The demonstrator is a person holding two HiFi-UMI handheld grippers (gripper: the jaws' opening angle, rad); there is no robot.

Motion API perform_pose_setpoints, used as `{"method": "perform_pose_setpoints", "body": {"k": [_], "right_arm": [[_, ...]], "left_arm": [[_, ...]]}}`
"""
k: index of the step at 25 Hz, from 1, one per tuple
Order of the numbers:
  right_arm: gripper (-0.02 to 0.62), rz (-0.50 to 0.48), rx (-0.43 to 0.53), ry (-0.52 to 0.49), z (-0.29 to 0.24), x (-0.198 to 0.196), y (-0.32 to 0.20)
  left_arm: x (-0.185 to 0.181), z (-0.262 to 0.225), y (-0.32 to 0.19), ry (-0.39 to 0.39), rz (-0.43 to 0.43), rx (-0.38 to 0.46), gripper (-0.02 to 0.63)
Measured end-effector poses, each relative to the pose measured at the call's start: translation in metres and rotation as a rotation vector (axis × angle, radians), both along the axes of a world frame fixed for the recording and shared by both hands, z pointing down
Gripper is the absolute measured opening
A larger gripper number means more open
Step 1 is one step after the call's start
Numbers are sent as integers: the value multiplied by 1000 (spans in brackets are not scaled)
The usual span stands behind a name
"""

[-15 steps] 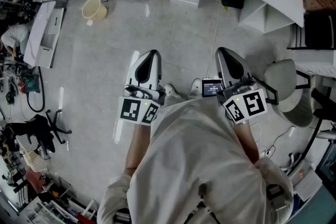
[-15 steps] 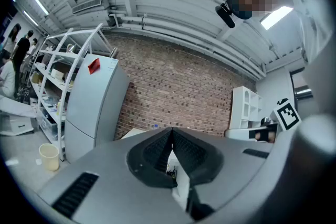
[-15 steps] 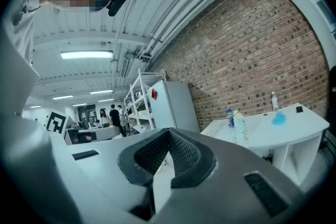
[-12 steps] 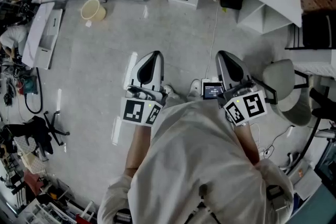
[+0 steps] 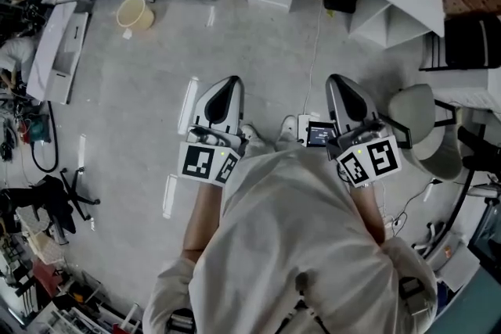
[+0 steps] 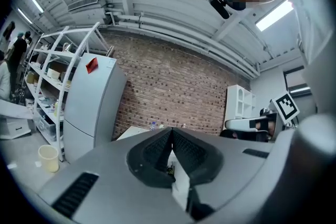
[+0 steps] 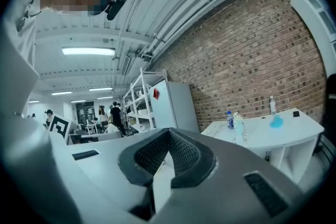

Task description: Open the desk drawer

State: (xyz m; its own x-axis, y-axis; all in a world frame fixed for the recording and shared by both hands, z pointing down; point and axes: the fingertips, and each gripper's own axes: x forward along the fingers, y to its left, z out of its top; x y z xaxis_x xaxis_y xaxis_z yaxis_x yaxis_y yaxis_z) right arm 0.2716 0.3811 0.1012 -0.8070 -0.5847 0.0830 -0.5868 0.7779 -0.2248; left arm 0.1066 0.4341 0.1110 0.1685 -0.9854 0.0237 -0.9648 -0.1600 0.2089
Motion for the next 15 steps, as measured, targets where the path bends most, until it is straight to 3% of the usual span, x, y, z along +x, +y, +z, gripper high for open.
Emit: {"method": "perform_pose_setpoints", "body": {"k": [8,15], "right_arm": [[26,18,-8,-23,2,26,-15],[26,-25,9,-68,-4,38,-38]], "left_arm": [[27,-6,-10,-50,21,14,8],[35,-15,-22,-85,-34,7,8]]}}
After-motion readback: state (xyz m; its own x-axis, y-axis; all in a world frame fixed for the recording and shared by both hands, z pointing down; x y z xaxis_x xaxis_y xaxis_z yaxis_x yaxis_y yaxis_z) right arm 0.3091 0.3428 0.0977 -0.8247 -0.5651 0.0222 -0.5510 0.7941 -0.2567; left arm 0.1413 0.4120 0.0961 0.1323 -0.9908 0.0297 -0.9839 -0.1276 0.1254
